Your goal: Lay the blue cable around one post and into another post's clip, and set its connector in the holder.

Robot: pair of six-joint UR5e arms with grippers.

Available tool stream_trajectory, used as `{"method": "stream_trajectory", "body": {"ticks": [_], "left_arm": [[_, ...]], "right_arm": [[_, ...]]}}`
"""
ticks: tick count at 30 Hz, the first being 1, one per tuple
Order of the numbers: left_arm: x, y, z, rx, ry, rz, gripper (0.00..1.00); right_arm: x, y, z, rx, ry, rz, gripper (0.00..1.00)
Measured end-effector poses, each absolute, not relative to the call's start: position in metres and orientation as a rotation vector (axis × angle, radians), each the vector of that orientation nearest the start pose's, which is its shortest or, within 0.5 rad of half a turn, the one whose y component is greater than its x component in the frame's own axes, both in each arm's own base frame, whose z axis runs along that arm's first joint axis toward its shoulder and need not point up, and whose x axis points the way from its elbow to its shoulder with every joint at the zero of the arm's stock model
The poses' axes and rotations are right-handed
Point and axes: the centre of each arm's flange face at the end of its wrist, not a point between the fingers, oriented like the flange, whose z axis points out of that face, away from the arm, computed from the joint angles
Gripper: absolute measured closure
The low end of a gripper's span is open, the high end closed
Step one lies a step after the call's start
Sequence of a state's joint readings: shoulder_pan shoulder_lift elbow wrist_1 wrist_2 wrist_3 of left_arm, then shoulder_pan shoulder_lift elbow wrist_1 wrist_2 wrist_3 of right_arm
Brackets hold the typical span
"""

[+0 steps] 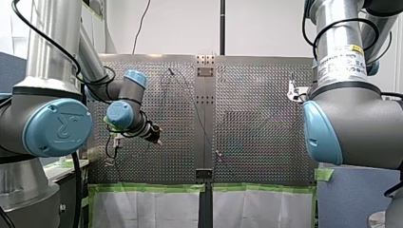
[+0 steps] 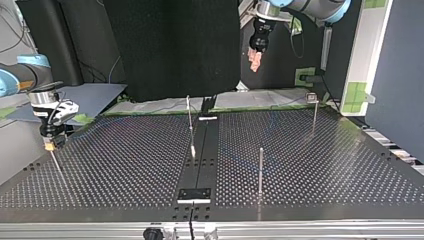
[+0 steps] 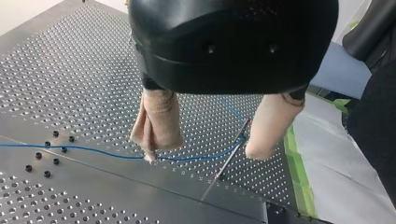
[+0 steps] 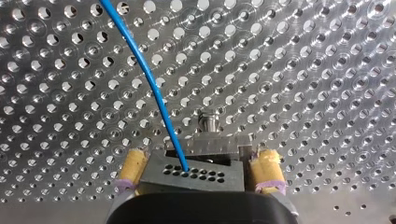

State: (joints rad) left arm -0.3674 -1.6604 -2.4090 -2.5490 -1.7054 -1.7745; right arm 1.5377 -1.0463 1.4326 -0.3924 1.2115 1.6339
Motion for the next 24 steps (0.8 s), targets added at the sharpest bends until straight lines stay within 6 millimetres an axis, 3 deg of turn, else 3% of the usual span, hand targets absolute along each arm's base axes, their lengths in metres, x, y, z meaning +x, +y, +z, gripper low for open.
{"method": "stream_trajectory", "body": {"ticks": [10,24], "left_arm": [[0.248,-0.224,0.129,0.068,1.9,-0.276,0.02],[0.275,-0.233,0.146,0.012,1.75,-0.365,0.02]], "right_arm": [[0.146,-0.675,0.283,1.42,-1.086,1.492,0.0],[0.146,-0.675,0.283,1.42,-1.086,1.492,0.0]]}}
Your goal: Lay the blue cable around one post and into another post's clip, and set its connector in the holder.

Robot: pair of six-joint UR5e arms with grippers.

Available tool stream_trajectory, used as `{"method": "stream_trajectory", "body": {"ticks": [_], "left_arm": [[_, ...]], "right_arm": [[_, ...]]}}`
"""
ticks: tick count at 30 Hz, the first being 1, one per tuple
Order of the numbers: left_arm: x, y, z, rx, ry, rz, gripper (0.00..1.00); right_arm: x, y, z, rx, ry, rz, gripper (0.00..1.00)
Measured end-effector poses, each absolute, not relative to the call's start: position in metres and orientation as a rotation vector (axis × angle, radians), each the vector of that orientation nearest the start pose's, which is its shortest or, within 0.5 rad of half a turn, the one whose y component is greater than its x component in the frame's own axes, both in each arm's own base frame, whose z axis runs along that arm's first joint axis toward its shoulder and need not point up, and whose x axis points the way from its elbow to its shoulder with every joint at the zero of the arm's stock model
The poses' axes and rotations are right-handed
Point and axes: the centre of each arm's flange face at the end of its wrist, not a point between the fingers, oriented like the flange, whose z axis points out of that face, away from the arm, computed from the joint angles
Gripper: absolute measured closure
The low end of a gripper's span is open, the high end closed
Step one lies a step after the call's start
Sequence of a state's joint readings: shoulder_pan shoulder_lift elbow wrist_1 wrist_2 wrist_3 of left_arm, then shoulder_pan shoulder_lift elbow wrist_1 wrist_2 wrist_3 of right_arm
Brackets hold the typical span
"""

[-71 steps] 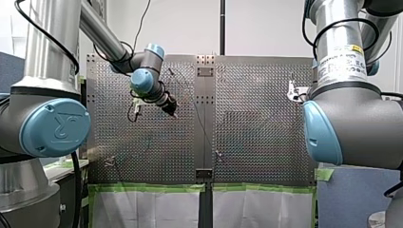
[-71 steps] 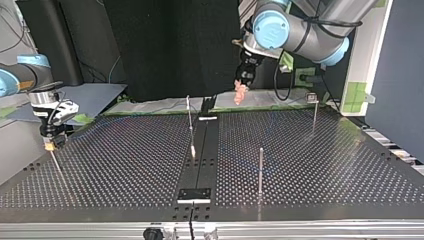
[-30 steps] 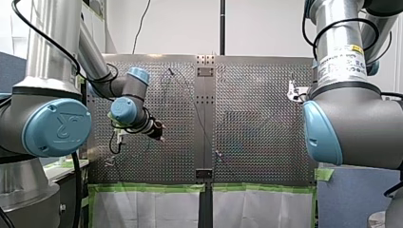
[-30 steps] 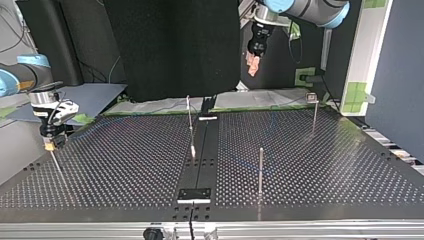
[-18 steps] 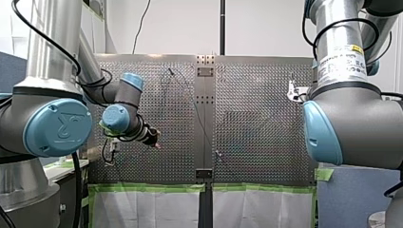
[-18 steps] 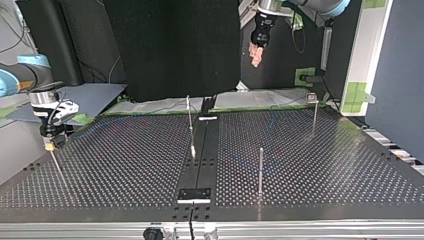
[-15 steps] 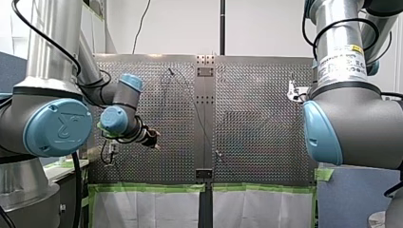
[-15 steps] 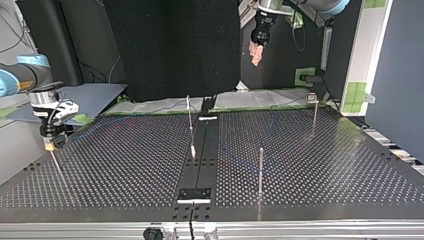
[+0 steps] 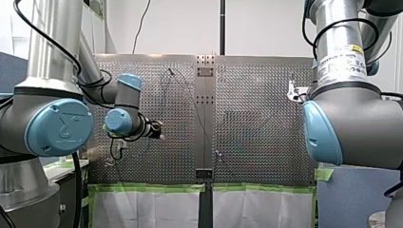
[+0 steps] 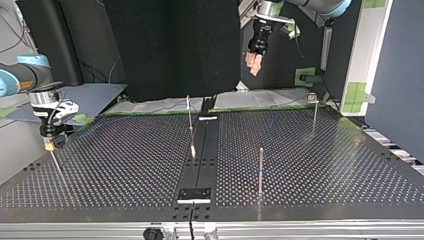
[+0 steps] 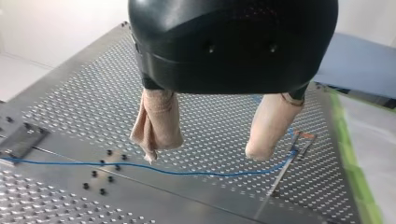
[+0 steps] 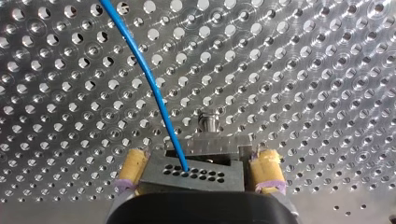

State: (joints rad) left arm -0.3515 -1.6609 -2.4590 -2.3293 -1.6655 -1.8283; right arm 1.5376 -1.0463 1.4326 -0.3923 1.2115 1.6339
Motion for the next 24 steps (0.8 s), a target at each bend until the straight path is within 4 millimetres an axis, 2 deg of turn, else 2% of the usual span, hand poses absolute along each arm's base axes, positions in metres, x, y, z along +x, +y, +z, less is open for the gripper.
{"method": "stream_trajectory", "body": {"ticks": [24], "left_arm": [[0.3,-0.235,0.165,0.037,1.537,-0.332,0.02]], "right_arm": [[0.146,-0.675,0.283,1.42,-1.086,1.492,0.0]]}}
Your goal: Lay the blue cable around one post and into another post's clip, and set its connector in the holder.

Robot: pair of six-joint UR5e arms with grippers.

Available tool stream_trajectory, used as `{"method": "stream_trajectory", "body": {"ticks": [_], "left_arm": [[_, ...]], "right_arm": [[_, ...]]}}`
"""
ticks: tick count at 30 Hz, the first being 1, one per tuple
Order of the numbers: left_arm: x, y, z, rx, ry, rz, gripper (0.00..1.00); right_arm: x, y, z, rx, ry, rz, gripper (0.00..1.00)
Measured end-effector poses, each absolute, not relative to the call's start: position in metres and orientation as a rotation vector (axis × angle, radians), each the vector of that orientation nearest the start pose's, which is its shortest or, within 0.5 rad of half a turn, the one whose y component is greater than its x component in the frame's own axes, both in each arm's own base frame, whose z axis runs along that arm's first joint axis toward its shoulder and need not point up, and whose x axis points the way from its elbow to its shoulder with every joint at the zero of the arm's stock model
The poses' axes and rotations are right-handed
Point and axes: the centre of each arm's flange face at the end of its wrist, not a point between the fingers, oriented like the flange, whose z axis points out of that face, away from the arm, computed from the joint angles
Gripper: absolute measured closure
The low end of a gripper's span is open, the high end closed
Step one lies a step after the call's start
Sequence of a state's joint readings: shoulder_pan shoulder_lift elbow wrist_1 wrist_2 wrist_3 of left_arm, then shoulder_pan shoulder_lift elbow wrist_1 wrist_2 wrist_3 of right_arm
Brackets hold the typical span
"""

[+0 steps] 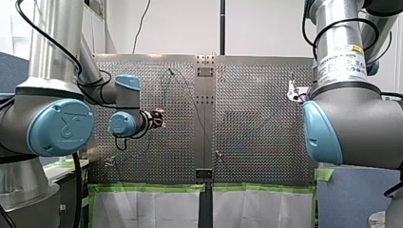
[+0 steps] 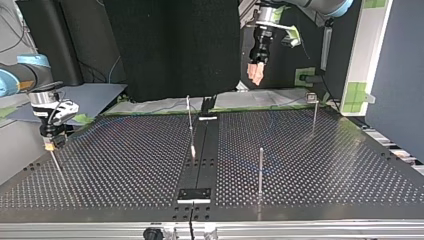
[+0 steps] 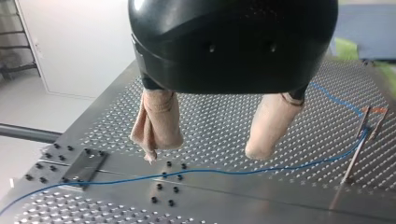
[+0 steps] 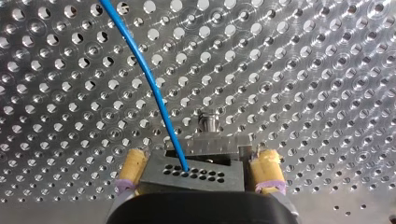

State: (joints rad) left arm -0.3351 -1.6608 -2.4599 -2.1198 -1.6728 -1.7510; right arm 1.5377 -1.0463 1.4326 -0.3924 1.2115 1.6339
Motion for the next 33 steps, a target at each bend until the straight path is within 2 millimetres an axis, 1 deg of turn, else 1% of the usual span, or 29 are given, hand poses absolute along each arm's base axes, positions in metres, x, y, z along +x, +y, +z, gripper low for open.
{"method": "stream_trajectory", "body": {"ticks": [16,33], "left_arm": [[0.313,-0.234,0.177,0.021,1.419,-0.326,0.02],[0.313,-0.234,0.178,0.019,1.413,-0.328,0.02]], "right_arm": [[0.146,-0.675,0.283,1.42,-1.086,1.492,0.0],[0.146,-0.675,0.283,1.42,-1.086,1.492,0.0]]}}
